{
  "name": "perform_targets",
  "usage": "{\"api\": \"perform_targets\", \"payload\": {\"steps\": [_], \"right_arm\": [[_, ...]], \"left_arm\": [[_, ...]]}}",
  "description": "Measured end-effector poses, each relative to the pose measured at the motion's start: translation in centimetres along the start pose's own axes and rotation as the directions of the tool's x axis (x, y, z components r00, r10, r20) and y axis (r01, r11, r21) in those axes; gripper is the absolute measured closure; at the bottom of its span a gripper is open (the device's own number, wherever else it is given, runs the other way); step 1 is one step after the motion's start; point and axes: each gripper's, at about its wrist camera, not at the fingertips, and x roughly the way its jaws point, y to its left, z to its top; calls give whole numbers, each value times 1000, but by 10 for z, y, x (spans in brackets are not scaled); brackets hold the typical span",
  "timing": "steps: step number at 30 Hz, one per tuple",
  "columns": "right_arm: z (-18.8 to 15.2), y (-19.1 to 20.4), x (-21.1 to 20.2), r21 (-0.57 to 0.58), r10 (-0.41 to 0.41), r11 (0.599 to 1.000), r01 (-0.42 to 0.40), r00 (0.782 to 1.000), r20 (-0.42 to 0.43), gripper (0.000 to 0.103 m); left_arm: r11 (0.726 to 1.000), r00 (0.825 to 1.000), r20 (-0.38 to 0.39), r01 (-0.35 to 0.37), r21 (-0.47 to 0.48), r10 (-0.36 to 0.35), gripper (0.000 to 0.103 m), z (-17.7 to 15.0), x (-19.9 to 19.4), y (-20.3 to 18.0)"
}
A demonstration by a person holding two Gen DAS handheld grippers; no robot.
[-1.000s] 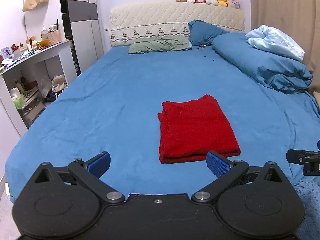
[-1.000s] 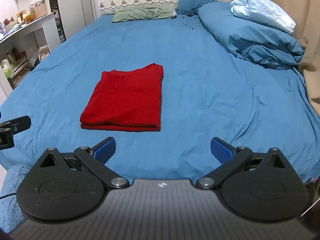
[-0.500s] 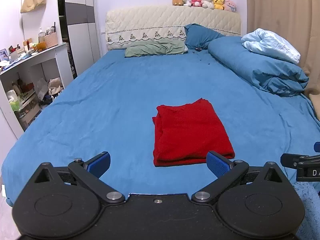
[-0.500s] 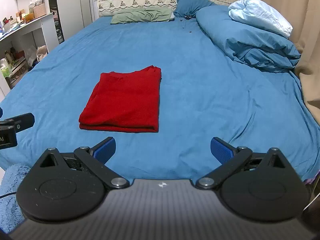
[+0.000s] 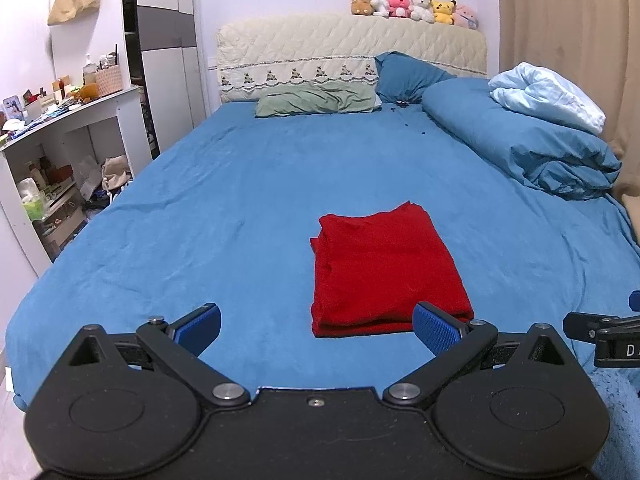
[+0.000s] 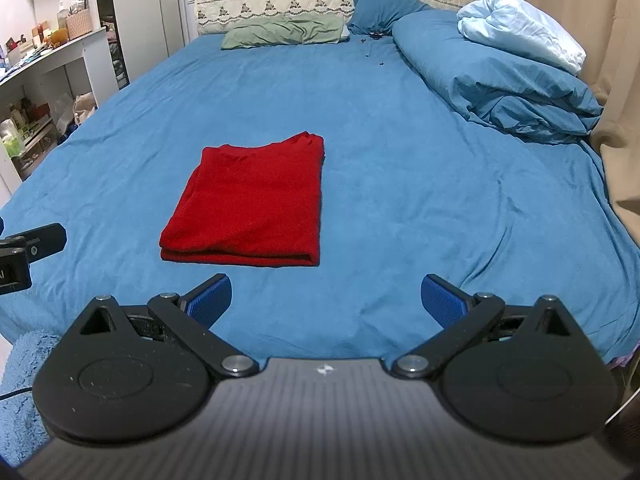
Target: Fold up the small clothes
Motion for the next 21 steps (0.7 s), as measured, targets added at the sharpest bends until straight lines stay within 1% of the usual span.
{"api": "perform_targets", "payload": {"steps": [21], "right_arm": [[-2,6,-2,8,3,1000,-3,1000,4,0]], "left_arm": [[1000,1000,4,12,0,-12,0,3,-2,0]]}}
